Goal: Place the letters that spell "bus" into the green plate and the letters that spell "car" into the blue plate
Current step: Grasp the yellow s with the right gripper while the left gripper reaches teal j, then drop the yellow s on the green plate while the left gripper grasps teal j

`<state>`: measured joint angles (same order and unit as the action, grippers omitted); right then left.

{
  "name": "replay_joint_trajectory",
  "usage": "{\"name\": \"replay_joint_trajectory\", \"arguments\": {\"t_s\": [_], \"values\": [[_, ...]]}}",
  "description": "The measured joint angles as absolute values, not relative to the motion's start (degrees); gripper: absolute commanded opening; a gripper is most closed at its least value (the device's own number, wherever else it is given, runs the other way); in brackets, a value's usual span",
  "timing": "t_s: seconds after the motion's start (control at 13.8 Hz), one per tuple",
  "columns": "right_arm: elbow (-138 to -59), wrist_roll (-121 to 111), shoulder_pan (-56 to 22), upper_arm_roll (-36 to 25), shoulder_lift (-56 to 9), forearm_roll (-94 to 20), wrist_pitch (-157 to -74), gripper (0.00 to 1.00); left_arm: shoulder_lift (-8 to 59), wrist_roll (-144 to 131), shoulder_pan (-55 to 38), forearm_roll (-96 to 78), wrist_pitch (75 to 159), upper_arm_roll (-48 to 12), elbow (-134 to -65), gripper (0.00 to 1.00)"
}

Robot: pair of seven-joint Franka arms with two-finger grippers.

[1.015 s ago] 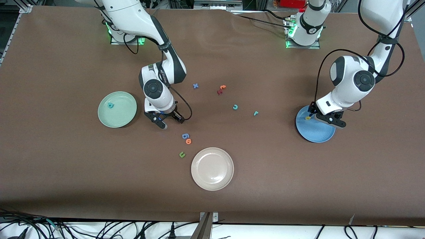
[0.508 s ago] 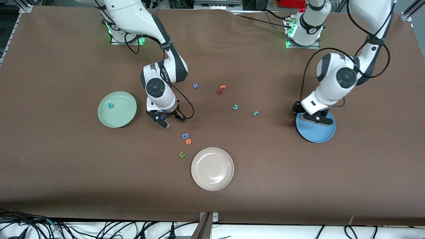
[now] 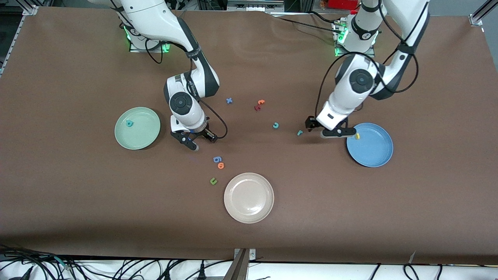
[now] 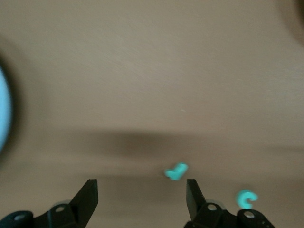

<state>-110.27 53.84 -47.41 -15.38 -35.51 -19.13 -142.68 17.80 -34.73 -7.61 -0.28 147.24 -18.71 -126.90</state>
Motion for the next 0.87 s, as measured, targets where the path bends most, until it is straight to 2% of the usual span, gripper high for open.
{"name": "replay_joint_trajectory", "arguments": {"t_s": [0.15,0.22,0.44,0.65,0.87], "values": [[-110.27,53.56,-47.4,-15.45,-35.44,-19.13,-142.65,0.38,21.25,-39.71,-10.11,-0.28,147.19,-18.71,-124.15,0.84],[-110.26,53.42,-47.4,-15.52,-35.34,-19.13,-142.65,0.32,22.72,-40.96,-10.56,-0.28,147.19,-18.7,-123.12,0.84],[-110.27,53.28,-47.37,-15.79,-35.01,-19.14,-142.5,0.28,25.39,-41.85,-10.69,-0.28,147.15,-18.62,-121.8,0.84],[-110.29,53.27,-47.37,-16.01,-35.0,-19.14,-142.41,0.16,27.89,-44.96,-11.41,3.14,147.15,-18.57,-120.06,0.82],[-110.26,53.18,-47.38,-16.51,-34.96,-19.13,-141.65,0.15,29.99,-49.64,-11.74,8.95,147.14,-18.57,-118.7,0.78]]}}
